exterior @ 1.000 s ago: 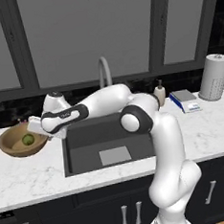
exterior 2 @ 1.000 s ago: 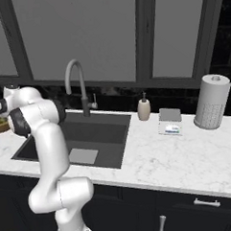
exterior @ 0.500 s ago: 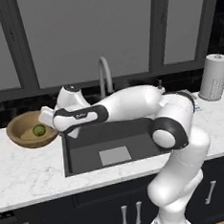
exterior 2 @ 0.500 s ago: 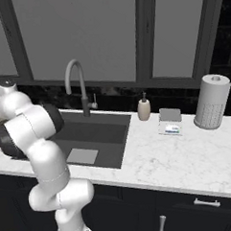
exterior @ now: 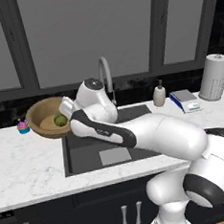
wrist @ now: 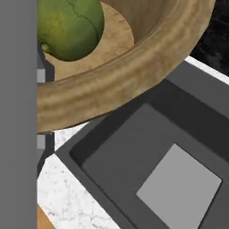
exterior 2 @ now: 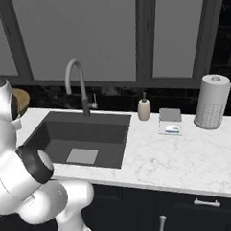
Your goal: Pick the lime from the sink and place it in the bowl. Then pick the bowl and place it in the microwave. Then close the microwave door and press the start button.
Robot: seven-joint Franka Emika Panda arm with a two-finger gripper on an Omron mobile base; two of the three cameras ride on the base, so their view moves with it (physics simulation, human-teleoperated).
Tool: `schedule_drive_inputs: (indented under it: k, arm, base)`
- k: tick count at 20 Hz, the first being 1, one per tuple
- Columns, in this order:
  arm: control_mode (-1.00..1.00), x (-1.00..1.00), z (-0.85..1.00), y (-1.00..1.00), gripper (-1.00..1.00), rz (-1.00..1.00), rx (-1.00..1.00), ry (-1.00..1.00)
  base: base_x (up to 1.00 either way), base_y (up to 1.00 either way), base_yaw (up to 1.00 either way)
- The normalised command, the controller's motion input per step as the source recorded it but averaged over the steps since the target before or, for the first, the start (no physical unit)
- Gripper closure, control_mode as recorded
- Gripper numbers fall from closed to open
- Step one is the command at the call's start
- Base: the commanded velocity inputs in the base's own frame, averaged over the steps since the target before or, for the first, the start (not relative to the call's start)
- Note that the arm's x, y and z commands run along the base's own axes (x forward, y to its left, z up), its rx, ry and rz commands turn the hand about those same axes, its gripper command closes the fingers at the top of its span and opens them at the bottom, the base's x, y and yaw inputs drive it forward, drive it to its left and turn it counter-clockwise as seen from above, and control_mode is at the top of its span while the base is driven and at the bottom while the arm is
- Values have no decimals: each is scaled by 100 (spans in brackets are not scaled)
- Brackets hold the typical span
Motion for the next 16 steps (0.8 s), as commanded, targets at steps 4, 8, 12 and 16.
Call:
schedule_drive_inputs:
  k: [4, 8, 12, 16]
  arm:
    - [-100, -47, 77, -65, 100, -30, 0, 0]
    - [-100, -57, 78, -79, 100, -23, 6, 0]
    - [-100, -72, 74, -87, 100, -19, 10, 0]
    - [-100, -58, 65, -81, 100, -21, 4, 1]
  base:
    - [0, 0, 0]
    - [0, 0, 0]
    - [0, 0, 0]
    - [0, 0, 0]
